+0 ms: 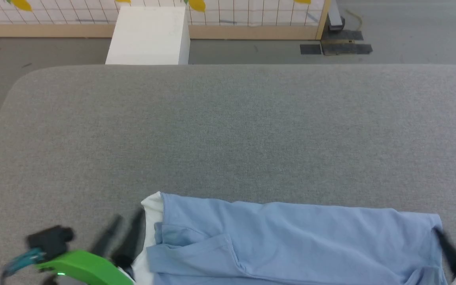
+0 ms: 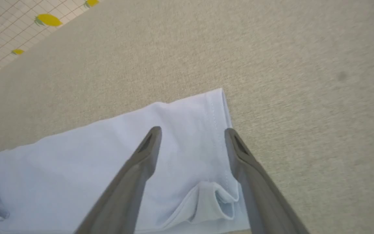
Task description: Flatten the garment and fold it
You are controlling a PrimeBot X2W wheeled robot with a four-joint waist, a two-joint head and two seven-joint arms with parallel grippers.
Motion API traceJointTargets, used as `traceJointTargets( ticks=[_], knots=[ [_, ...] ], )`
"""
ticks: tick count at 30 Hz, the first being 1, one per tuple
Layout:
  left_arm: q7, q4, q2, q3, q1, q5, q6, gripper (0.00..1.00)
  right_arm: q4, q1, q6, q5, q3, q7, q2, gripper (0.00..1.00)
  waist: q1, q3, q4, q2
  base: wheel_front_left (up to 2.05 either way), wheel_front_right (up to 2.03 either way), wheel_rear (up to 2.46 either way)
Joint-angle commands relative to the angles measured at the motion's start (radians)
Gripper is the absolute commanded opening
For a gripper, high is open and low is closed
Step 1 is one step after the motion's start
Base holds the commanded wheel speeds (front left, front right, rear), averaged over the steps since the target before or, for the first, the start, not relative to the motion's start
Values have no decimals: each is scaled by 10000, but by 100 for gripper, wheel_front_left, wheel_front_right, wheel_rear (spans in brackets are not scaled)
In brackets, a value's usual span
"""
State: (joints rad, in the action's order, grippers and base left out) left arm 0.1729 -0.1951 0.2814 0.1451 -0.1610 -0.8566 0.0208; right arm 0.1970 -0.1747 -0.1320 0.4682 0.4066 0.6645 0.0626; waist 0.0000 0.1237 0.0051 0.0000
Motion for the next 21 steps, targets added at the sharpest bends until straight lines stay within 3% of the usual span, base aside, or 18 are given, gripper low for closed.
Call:
traceJointTargets(
  ticks=[1, 6, 9, 15, 21],
  knots=[
    [-523, -277, -31, -208, -38, 377, 136, 100, 319, 7, 13, -81, 103, -417, 24, 100, 0, -113, 5, 0, 0, 0, 0],
    [-3003, -824, -735, -764, -167, 1318, 324, 100, 560, -100, 13, -926, 319, -1866, -26, 100, 0, -240, 22, 0, 0, 0, 0],
    [-3873, -491, -681, -831, -370, 2200, 331, 100, 197, -303, 13, -1262, 91, -2099, -37, 100, 0, -290, 31, 0, 0, 0, 0],
    [-4274, -169, -830, -516, -591, 3428, 210, 100, -744, -480, 13, -1347, 31, -1975, -58, 100, 0, -194, 209, 0, 0, 0, 0],
    [-4305, 60, -785, -232, -501, 3833, 22, 100, -1667, -362, 13, -1369, 131, -2079, -11, 100, 0, -9, 428, 0, 0, 0, 0]
  ],
)
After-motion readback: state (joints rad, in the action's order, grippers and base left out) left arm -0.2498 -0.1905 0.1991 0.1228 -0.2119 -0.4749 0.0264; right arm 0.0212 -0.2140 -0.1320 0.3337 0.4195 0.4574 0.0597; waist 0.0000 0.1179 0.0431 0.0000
